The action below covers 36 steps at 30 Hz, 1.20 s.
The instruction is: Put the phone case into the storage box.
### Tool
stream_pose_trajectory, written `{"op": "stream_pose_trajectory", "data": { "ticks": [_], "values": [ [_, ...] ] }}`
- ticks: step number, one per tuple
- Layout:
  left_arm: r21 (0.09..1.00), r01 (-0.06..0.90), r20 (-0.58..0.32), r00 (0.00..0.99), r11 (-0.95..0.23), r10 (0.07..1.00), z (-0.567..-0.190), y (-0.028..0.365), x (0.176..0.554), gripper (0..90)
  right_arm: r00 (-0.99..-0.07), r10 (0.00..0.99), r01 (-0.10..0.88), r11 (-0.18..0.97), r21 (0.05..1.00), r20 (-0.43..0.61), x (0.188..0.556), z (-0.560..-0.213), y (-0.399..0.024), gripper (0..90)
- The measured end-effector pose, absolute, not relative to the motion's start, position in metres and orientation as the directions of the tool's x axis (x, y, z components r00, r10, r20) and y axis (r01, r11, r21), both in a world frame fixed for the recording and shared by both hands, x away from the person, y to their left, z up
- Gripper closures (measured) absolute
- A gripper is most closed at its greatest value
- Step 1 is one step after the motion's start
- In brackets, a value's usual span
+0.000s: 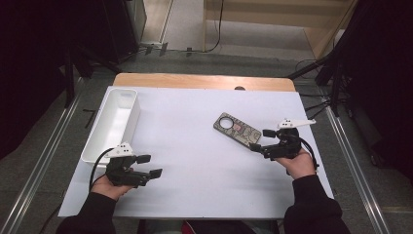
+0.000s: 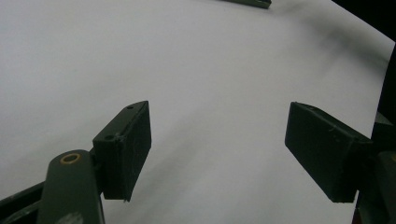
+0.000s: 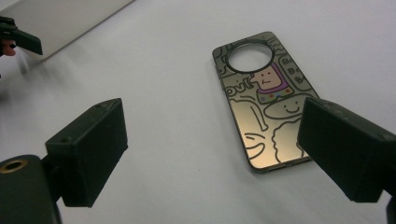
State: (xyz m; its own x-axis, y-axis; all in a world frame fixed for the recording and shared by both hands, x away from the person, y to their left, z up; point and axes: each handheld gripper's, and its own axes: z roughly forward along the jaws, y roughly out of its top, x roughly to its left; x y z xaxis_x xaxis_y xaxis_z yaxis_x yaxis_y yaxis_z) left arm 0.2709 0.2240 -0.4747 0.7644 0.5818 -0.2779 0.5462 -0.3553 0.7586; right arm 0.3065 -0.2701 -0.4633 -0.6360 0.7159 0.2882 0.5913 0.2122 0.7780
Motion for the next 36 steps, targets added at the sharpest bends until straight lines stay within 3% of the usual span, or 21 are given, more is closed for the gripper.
{"op": "stream_pose_trajectory", "data": {
  "ticks": [36],
  "values": [
    [0.760, 0.548, -0.285, 0.763, -0.348, 0.580, -0.475, 0.225, 0.270, 22.6, -0.654, 0.703, 0.591, 0.245, 0.768, 0.280, 0.359, -0.449, -0.264, 7.3]
  ]
}}
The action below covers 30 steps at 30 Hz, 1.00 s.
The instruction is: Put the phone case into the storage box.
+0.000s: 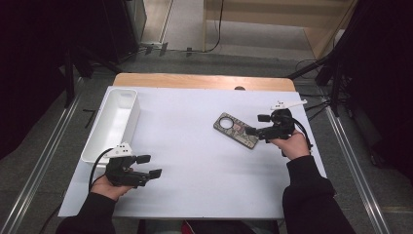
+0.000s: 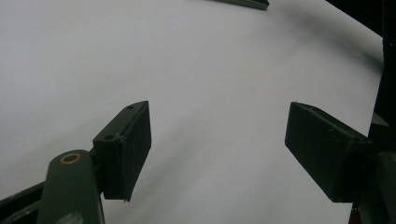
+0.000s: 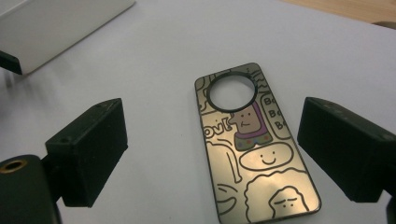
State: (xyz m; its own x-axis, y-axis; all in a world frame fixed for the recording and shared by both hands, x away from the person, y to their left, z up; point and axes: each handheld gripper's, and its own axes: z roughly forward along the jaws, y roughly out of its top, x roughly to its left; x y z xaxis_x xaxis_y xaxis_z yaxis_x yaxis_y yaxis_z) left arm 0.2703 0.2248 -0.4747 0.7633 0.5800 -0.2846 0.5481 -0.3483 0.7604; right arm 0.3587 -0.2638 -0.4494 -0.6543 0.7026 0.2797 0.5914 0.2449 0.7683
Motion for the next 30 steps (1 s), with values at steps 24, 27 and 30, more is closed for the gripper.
{"op": "stream_pose_trajectory", "data": {
  "ticks": [24, 27, 30],
  "values": [
    [0.759, 0.551, -0.286, 0.761, -0.347, 0.583, -0.475, 0.225, 0.270, 22.6, -0.671, 0.694, 0.579, 0.271, 0.769, 0.261, 0.392, -0.450, -0.253, 7.3],
    [0.759, 0.551, -0.286, 0.760, -0.346, 0.583, -0.475, 0.225, 0.270, 22.6, -0.675, 0.690, 0.580, 0.276, 0.766, 0.262, 0.397, -0.451, -0.251, 7.3],
    [0.758, 0.552, -0.287, 0.760, -0.347, 0.583, -0.475, 0.226, 0.270, 22.6, -0.684, 0.683, 0.576, 0.287, 0.765, 0.258, 0.402, -0.451, -0.249, 7.3]
  ]
}}
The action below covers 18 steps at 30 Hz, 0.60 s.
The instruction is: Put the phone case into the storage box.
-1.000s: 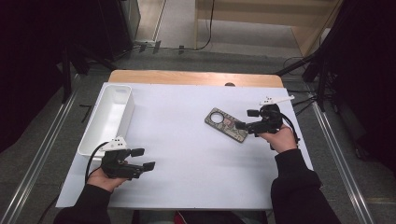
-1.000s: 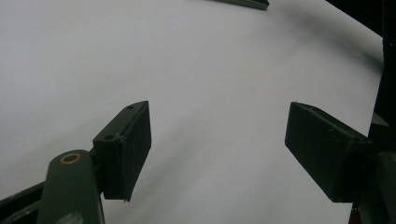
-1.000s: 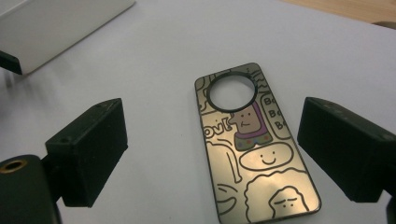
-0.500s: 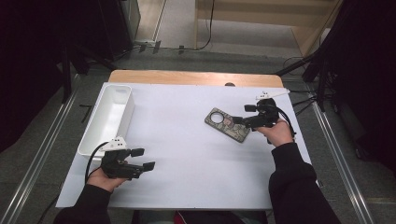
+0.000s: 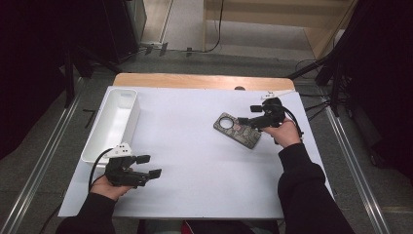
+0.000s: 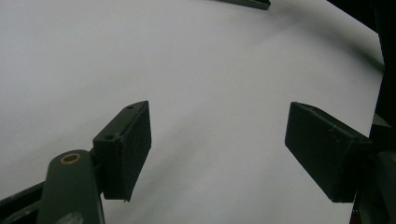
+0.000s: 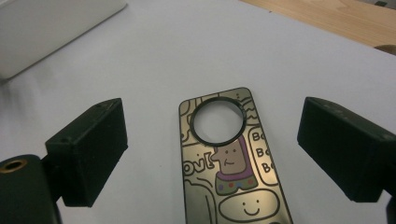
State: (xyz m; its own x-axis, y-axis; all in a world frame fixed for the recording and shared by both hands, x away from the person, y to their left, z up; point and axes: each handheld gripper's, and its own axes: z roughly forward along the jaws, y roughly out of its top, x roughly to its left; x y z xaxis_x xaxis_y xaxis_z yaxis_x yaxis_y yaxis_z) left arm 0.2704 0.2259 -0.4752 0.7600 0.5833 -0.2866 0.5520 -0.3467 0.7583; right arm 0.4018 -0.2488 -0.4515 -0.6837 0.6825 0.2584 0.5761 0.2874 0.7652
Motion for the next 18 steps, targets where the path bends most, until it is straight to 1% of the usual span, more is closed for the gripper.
{"op": "stream_pose_trajectory", "data": {
  "ticks": [9, 18],
  "values": [
    [0.757, 0.553, -0.286, 0.759, -0.348, 0.585, -0.475, 0.226, 0.271, 22.6, -0.696, 0.669, 0.568, 0.293, 0.769, 0.259, 0.411, -0.450, -0.247, 7.3],
    [0.757, 0.553, -0.285, 0.759, -0.348, 0.585, -0.476, 0.226, 0.271, 22.6, -0.699, 0.667, 0.569, 0.300, 0.766, 0.258, 0.414, -0.453, -0.247, 7.3]
  ]
}}
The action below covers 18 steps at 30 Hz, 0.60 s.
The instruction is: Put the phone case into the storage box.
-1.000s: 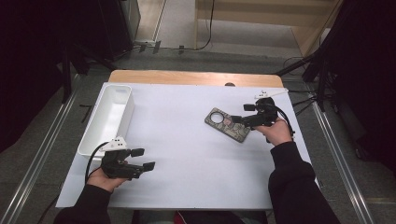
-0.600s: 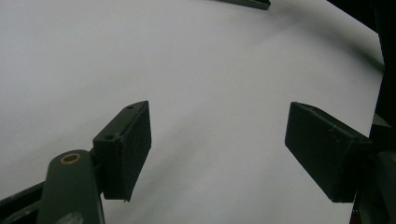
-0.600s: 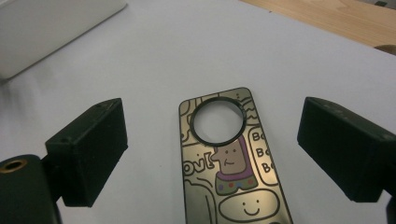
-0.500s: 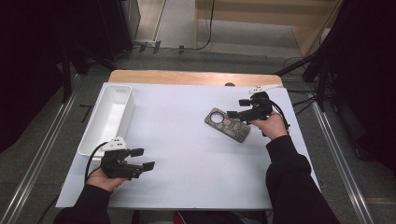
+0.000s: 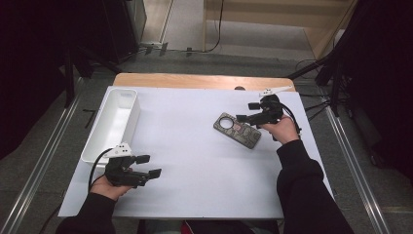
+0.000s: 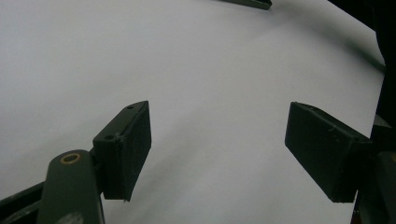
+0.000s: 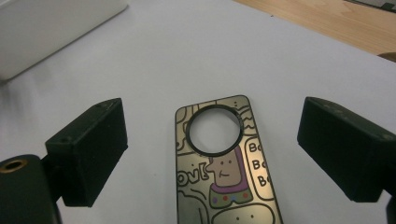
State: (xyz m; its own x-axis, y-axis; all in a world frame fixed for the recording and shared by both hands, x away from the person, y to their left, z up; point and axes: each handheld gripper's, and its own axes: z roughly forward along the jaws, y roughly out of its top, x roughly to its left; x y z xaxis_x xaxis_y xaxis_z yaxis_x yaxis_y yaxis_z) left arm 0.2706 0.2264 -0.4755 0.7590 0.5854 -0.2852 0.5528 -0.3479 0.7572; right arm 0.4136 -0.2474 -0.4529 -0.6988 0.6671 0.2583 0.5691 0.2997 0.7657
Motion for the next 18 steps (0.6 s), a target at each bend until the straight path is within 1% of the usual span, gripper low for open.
{"op": "stream_pose_trajectory", "data": {
  "ticks": [6, 14, 15, 16, 18],
  "values": [
    [0.757, 0.552, -0.285, 0.760, -0.349, 0.585, -0.4755, 0.2265, 0.2706, 22.6, -0.704, 0.659, 0.573, 0.308, 0.759, 0.264, 0.4136, -0.4541, -0.2478, 7.3],
    [0.757, 0.553, -0.286, 0.759, -0.348, 0.585, -0.4755, 0.2265, 0.2706, 22.6, -0.704, 0.652, 0.567, 0.278, 0.775, 0.282, 0.4138, -0.4544, -0.2525, 7.1],
    [0.757, 0.553, -0.286, 0.760, -0.349, 0.584, -0.4755, 0.2266, 0.2706, 22.6, -0.705, 0.650, 0.566, 0.278, 0.776, 0.282, 0.4137, -0.4548, -0.2527, 4.7],
    [0.758, 0.552, -0.285, 0.759, -0.348, 0.585, -0.4755, 0.2265, 0.2705, 22.6, -0.703, 0.655, 0.566, 0.278, 0.776, 0.277, 0.4138, -0.4555, -0.2523, 0.0],
    [0.759, 0.552, -0.285, 0.760, -0.347, 0.584, -0.4755, 0.2266, 0.2706, 22.6, -0.702, 0.660, 0.566, 0.290, 0.771, 0.267, 0.4144, -0.4571, -0.2521, 0.0]
  ]
}}
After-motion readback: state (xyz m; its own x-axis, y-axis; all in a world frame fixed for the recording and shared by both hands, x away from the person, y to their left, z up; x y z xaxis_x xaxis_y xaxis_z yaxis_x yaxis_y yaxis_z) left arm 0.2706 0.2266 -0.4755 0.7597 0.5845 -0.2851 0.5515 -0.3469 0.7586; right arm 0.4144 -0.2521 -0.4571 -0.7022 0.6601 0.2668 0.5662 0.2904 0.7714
